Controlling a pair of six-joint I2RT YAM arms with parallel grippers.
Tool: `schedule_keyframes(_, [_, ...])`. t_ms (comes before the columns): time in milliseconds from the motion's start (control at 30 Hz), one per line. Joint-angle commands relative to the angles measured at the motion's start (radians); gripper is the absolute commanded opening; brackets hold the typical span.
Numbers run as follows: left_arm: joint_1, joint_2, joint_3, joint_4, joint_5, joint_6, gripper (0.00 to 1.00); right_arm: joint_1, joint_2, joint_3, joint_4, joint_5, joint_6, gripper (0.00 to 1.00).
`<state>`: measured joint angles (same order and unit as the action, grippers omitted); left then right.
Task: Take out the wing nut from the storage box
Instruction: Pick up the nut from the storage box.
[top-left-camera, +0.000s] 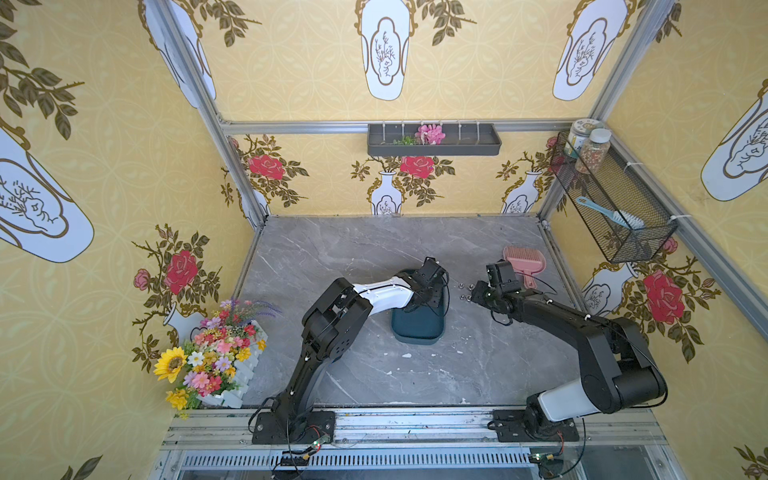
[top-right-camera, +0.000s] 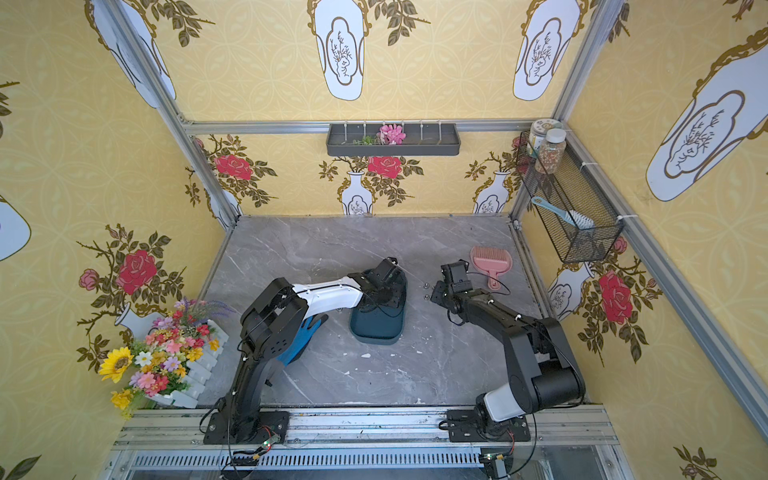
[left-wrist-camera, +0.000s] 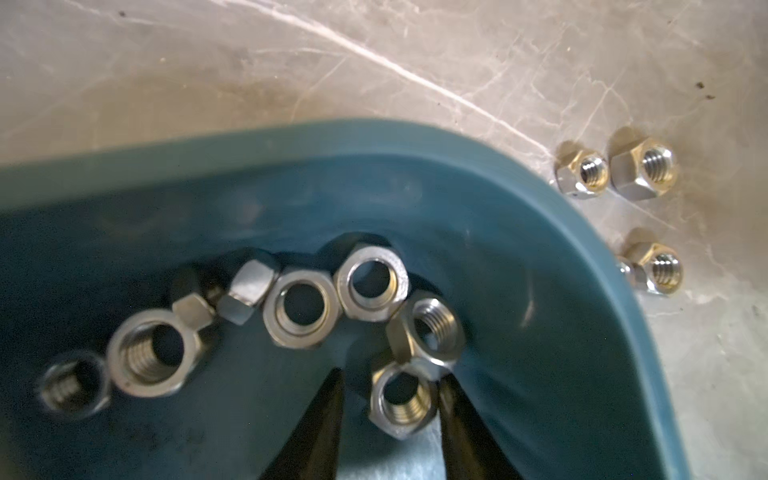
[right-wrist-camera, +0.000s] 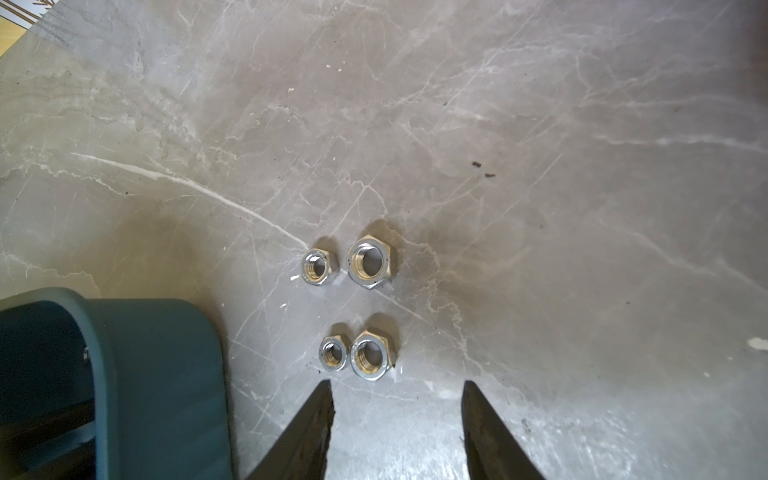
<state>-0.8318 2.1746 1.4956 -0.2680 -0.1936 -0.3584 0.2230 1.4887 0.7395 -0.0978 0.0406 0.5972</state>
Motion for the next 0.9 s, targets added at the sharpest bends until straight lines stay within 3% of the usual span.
schedule_keyframes(0, [0.000,0.022,-0.014,-0.140,0.016,-0.009,0.35,-0.001,-0.005,-0.004,0.036,0.004,0.001,0.51])
schedule_keyframes(200, [0.000,0.034,0.003,-0.165,0.025,-0.014,0.42,-0.001,-0.006,-0.005,0.036,0.005,0.002,0.51])
schedule_keyframes(467, [0.000,0.013,0.009,-0.198,0.034,-0.024,0.26,-0.003,-0.002,-0.004,0.040,0.005,0.001,0.51])
schedule_keyframes(867, [0.005,-0.174,-0.016,-0.214,0.115,-0.071,0.25,-0.008,0.006,0.000,0.042,0.004,0.005,0.51])
